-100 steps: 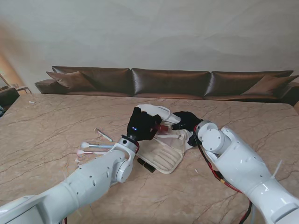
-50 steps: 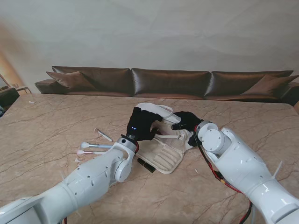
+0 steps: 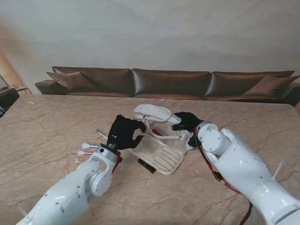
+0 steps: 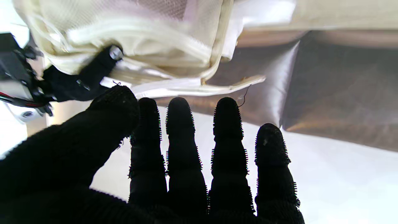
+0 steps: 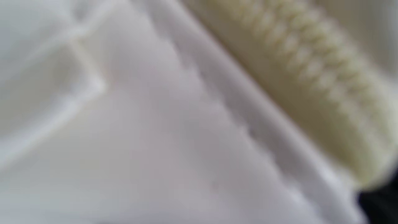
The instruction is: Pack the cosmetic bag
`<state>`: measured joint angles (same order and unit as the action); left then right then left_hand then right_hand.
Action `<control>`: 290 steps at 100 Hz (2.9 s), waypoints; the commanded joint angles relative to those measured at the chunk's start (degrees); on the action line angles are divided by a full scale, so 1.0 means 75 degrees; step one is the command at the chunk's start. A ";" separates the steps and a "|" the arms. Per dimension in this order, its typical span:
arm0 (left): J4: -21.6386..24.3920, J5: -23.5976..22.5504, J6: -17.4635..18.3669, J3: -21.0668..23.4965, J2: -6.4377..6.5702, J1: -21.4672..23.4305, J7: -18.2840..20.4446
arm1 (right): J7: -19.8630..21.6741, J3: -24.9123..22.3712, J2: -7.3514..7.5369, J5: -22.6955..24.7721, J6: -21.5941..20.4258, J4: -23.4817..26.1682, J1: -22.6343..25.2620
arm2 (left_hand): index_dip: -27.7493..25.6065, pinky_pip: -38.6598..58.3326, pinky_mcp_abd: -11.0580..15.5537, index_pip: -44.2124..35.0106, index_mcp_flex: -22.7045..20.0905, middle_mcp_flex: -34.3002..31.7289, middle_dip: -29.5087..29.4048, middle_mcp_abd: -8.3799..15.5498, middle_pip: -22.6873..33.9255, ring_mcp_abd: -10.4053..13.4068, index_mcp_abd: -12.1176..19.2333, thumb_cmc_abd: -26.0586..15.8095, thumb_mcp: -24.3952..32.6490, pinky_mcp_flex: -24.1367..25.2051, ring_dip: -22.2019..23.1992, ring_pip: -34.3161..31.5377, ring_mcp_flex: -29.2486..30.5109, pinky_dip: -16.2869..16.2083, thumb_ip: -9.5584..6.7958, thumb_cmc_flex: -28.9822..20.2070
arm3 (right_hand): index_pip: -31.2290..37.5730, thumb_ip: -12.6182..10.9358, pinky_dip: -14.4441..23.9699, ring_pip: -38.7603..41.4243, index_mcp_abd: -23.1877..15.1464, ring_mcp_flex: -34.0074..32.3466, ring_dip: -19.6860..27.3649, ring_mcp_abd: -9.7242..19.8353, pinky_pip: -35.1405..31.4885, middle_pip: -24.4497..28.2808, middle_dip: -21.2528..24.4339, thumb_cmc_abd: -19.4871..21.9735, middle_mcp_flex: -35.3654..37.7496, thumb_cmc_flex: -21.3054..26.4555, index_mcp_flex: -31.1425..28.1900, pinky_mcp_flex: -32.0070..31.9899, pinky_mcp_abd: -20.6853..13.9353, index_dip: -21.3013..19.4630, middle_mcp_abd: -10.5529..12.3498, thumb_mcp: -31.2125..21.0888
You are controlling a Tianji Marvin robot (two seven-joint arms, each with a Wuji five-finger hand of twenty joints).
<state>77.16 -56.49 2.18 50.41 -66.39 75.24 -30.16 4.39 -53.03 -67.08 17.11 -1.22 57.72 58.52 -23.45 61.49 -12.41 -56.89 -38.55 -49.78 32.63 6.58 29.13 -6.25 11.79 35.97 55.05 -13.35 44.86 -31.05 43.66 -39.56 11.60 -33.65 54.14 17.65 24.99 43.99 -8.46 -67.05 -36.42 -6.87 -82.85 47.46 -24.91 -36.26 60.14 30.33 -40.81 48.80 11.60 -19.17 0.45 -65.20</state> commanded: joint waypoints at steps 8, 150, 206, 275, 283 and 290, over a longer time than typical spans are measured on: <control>0.0250 -0.0009 0.0431 0.0399 0.0330 0.0791 0.0345 | 0.0039 0.0120 -0.0070 -0.0047 0.0070 -0.0154 0.0049 | 0.0160 0.0318 -0.0426 -0.0185 -0.0438 -0.0380 0.0278 -0.0113 -0.0054 -0.0245 0.0165 -0.0301 -0.0358 -0.0160 0.0202 -0.0209 0.0246 -0.0196 0.0041 0.0159 | 0.0685 -0.0024 -0.0002 0.0524 -0.0907 -0.0661 -0.0131 0.0074 -0.0268 0.0213 -0.0056 0.0362 0.0309 0.0513 -0.0463 0.0163 0.0073 0.0007 0.0110 -0.0389; -0.0594 0.0037 0.0013 -0.0193 0.0470 0.0866 0.0854 | -0.0147 -0.0072 0.0005 0.0429 0.0369 0.0093 0.0063 | 0.1022 -0.0501 -0.0013 0.4405 0.0102 0.2129 -0.0848 -0.1010 -0.0797 -0.0370 -0.2057 -0.1766 0.0201 0.0988 -0.0155 0.0698 -0.1894 -0.0205 -0.1137 0.1330 | 0.0767 -0.0015 -0.0014 0.0712 -0.1036 -0.0783 -0.0184 0.0167 -0.0364 0.0406 -0.0167 0.0569 0.0357 0.0925 -0.0482 0.0305 0.0021 -0.0199 0.0134 -0.0141; -0.0754 0.0261 0.0237 -0.0420 0.0379 0.0839 0.0562 | -0.0169 -0.0061 -0.0002 0.0417 0.0333 0.0085 0.0079 | 0.0798 -0.0636 0.0096 0.4097 0.0416 0.2292 -0.0278 -0.0638 -0.0494 -0.0426 -0.1081 -0.1496 0.0443 0.1257 -0.0008 0.0628 -0.2196 -0.0324 -0.1160 0.1264 | 0.0777 -0.0010 -0.0011 0.0801 -0.1060 -0.0793 -0.0212 0.0193 -0.0387 0.0453 -0.0199 0.0550 0.0364 0.0905 -0.0503 0.0310 0.0031 -0.0239 0.0128 -0.0163; -0.0617 0.0106 0.0122 -0.0241 0.0258 0.1167 -0.0519 | -0.0188 -0.0031 -0.0015 0.0373 0.0299 0.0079 0.0121 | -0.0497 -0.0728 -0.0023 0.2690 0.1575 0.2371 -0.0382 -0.0409 -0.0161 -0.0419 -0.1166 -0.0148 0.0395 0.1373 -0.0033 0.0581 -0.2059 -0.0230 -0.0668 0.1569 | 0.0748 -0.0002 -0.0014 0.0802 -0.1047 -0.0782 -0.0198 0.0174 -0.0388 0.0433 -0.0180 0.0536 0.0366 0.0872 -0.0499 0.0307 0.0029 -0.0195 0.0123 -0.0175; -0.0722 0.0053 0.0150 -0.0376 0.0248 0.1069 -0.0689 | -0.0205 -0.0031 -0.0021 0.0371 0.0294 0.0075 0.0117 | -0.0033 -0.0775 -0.0020 0.2933 0.1316 0.2474 -0.0186 -0.0447 -0.0191 -0.0442 -0.1080 -0.0129 0.0424 0.1451 0.0067 0.0526 -0.2191 -0.0278 -0.0663 0.1557 | 0.0752 -0.0003 -0.0014 0.0802 -0.1041 -0.0781 -0.0196 0.0176 -0.0388 0.0433 -0.0179 0.0537 0.0364 0.0873 -0.0504 0.0307 0.0029 -0.0193 0.0133 -0.0179; -0.0796 0.0044 0.0158 -0.0491 0.0239 0.1000 -0.0760 | -0.0221 -0.0030 -0.0026 0.0365 0.0287 0.0069 0.0115 | 0.0241 -0.0844 0.0012 0.3199 0.0966 0.2568 -0.0016 -0.0411 -0.0151 -0.0468 -0.1042 -0.0156 0.0450 0.1578 0.0125 0.0538 -0.2360 -0.0286 -0.0687 0.1549 | 0.0754 -0.0003 -0.0014 0.0803 -0.1049 -0.0781 -0.0194 0.0177 -0.0388 0.0438 -0.0181 0.0535 0.0374 0.0872 -0.0502 0.0307 0.0029 -0.0193 0.0146 -0.0183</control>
<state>71.59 -55.99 3.09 47.22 -64.11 82.95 -35.49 2.70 -53.52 -67.13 19.96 1.12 58.39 58.84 -23.23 56.08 -12.72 -35.39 -29.27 -32.60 31.28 2.51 27.23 -9.19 2.93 35.15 57.20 -3.02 44.83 -27.36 27.73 -41.72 8.53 -22.52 54.32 18.28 24.87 45.58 -9.55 -68.40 -36.52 -6.88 -83.41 48.43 -25.62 -36.23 60.14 30.38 -40.93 49.95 11.68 -19.33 0.46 -64.88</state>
